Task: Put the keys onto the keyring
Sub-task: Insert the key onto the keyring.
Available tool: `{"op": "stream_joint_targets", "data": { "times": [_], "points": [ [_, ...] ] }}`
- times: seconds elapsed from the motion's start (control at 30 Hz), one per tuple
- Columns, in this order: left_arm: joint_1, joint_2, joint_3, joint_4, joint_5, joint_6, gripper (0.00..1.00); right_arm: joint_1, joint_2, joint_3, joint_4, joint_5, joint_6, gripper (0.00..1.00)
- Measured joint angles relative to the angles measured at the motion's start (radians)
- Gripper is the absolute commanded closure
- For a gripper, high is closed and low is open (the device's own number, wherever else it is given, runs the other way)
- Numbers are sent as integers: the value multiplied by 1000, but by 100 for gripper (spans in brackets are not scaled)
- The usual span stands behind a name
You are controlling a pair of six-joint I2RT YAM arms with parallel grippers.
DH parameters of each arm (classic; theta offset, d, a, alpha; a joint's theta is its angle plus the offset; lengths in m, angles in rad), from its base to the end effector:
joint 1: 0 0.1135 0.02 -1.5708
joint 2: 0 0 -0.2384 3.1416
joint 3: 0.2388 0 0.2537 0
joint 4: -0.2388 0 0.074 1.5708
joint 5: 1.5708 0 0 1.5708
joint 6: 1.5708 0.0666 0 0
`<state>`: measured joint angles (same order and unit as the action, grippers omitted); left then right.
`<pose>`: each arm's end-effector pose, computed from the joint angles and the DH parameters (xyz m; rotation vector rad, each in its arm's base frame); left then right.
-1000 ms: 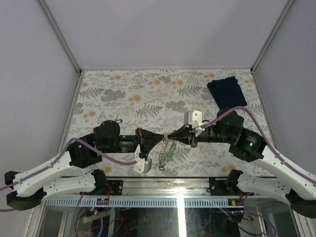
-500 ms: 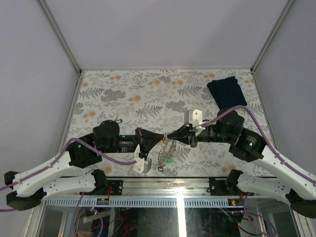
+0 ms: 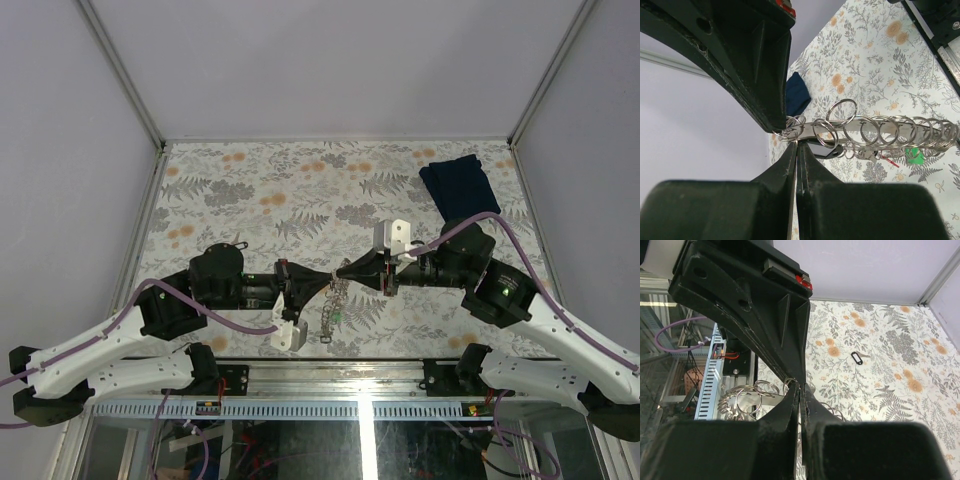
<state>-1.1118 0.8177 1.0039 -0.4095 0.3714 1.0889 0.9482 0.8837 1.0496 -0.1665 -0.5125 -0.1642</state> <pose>0.0761 -0.2086 0.3619 1.7001 0.5664 -0.3491 0.1099 0.2092 0.3976 -1.2084 1.1451 1.0048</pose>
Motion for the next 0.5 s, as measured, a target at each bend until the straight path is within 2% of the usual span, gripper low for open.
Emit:
{"op": "stream_joint_targets", "data": {
  "times": [0.5],
  "points": [
    [0, 2, 0, 3, -18, -2, 100, 1, -1, -35, 64, 68, 39, 100]
  ]
}}
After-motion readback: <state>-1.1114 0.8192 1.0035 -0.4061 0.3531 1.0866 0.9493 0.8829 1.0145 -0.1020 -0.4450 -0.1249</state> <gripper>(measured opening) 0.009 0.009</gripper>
